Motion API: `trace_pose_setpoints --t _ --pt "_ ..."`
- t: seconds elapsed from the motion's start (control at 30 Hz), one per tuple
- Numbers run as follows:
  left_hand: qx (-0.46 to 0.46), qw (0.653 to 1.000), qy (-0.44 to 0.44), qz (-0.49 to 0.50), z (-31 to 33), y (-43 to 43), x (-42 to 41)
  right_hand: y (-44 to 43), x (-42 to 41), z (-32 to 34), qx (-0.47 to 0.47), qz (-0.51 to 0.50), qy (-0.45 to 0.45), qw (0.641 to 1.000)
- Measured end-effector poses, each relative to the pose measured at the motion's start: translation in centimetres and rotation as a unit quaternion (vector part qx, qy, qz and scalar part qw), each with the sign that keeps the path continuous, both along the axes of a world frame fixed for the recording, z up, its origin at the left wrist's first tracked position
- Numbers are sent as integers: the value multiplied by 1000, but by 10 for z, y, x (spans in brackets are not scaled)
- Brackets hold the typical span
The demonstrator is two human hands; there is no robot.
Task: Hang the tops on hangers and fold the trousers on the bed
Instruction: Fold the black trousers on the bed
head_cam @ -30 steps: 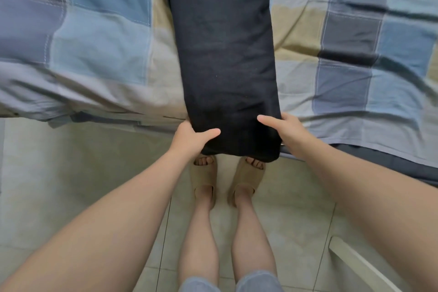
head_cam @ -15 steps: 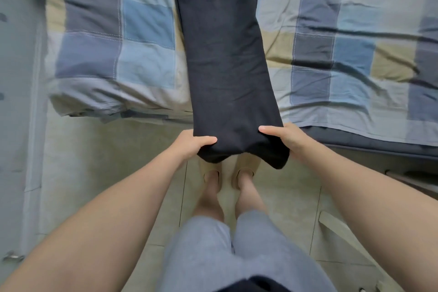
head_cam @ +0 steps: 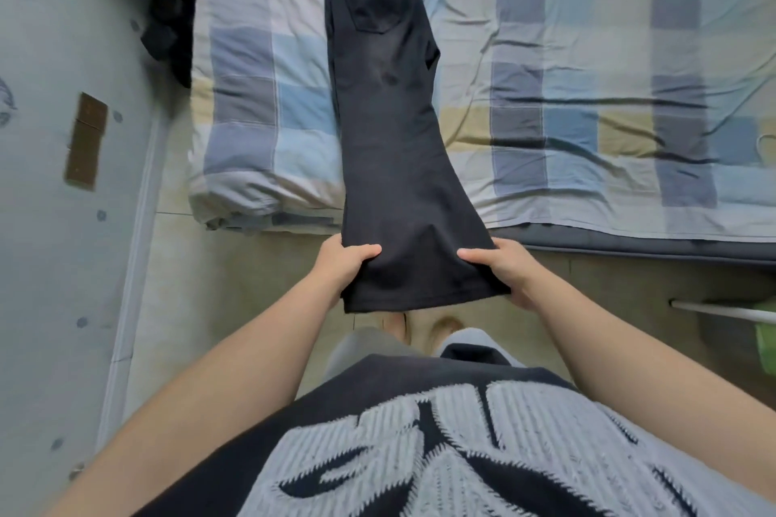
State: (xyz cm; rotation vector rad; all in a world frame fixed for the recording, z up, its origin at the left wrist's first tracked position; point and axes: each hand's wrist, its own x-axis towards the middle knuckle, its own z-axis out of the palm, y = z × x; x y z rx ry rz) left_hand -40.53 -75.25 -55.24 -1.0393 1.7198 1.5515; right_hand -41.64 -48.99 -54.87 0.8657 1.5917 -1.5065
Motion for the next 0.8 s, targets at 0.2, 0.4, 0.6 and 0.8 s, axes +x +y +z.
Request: trace_pose_setpoints --t 0.2,0.4,0.6,0.8 --pt "-6 998 -31 59 16 13 49 -3 43 16 1 -134 -11 991" --pt "-4 993 -23 112 29 26 116 8 104 30 -34 -172 9 984" --pt "20 983 -29 181 27 43 226 28 208 29 -32 -160 -15 987" --pt "31 976 -105 188 39 45 317 42 304 36 -40 -119 -66 990"
